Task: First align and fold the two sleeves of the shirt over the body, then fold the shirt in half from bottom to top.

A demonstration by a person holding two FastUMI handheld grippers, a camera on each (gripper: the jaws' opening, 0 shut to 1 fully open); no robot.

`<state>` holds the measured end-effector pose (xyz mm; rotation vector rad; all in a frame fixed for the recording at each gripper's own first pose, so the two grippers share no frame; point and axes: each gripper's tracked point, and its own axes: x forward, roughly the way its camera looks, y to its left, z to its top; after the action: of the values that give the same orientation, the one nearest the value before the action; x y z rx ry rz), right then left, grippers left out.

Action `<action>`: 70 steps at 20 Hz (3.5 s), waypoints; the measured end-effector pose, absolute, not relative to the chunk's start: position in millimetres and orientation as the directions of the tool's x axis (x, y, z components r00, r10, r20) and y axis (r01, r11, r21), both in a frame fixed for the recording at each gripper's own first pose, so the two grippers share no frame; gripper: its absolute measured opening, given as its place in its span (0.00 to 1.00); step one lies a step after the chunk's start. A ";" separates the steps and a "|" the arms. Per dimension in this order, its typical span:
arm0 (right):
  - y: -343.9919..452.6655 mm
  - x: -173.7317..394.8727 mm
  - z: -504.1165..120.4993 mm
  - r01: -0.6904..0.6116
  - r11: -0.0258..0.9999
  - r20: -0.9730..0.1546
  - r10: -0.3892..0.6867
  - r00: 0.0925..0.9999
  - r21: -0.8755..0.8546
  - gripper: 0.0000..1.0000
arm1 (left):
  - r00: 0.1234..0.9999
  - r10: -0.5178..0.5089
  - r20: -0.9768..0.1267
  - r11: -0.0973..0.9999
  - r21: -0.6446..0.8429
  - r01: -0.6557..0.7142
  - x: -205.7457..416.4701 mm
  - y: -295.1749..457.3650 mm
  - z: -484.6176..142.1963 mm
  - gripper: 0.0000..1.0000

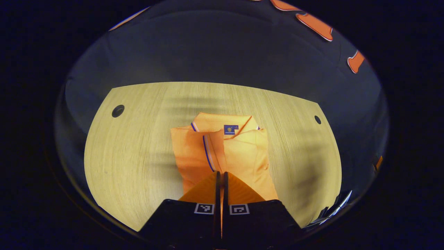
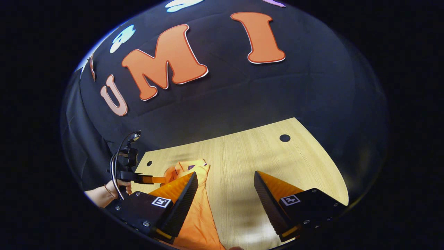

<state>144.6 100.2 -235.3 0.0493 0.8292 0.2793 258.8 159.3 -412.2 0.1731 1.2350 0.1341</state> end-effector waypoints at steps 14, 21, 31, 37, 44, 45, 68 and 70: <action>112.6 129.9 -247.5 -0.226 0.961 -0.749 0.269 0.606 0.162 0.99 | 0.336 0.083 -0.938 0.996 0.067 -0.059 252.1 125.0 -427.1 0.99; 147.1 121.4 -251.4 -0.282 0.947 -0.752 0.299 0.587 0.156 0.98 | 0.455 0.108 -0.884 0.991 0.133 0.023 250.2 137.8 -355.8 0.94; 199.4 92.1 -264.2 -0.367 0.921 -0.788 0.318 0.527 0.126 0.99 | 0.541 0.104 -0.834 0.978 0.185 0.096 205.4 154.4 -270.9 0.95; 209.4 53.5 -281.4 -0.404 0.911 -0.834 0.287 0.471 0.085 0.99 | 0.528 0.075 -0.846 0.987 0.138 0.081 159.7 163.7 -255.5 0.94; 197.7 -16.5 -329.3 -0.425 0.905 -0.917 0.193 0.349 0.029 0.99 | 0.489 0.134 -0.862 0.981 0.185 0.058 108.3 190.6 -268.1 0.95; 195.6 -29.9 -337.2 -0.430 0.902 -0.929 0.183 0.322 0.029 0.99 | 0.471 0.135 -0.872 0.982 0.181 0.054 97.3 192.6 -273.6 0.95; 104.5 -220.7 -437.5 -0.419 0.907 -0.993 -0.072 -0.089 -0.029 0.99 | 0.002 0.269 -0.963 0.962 0.269 -0.045 -158.2 234.2 -418.3 0.95; 98.4 -220.4 -442.8 -0.402 0.914 -0.992 -0.098 -0.085 -0.057 0.99 | 0.006 0.315 -0.949 0.948 0.315 -0.041 -158.8 240.1 -417.2 0.92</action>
<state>-220.4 98.4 -442.8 -0.3899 1.6493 0.2627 -158.8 240.1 -417.2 0.2203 1.5438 0.2824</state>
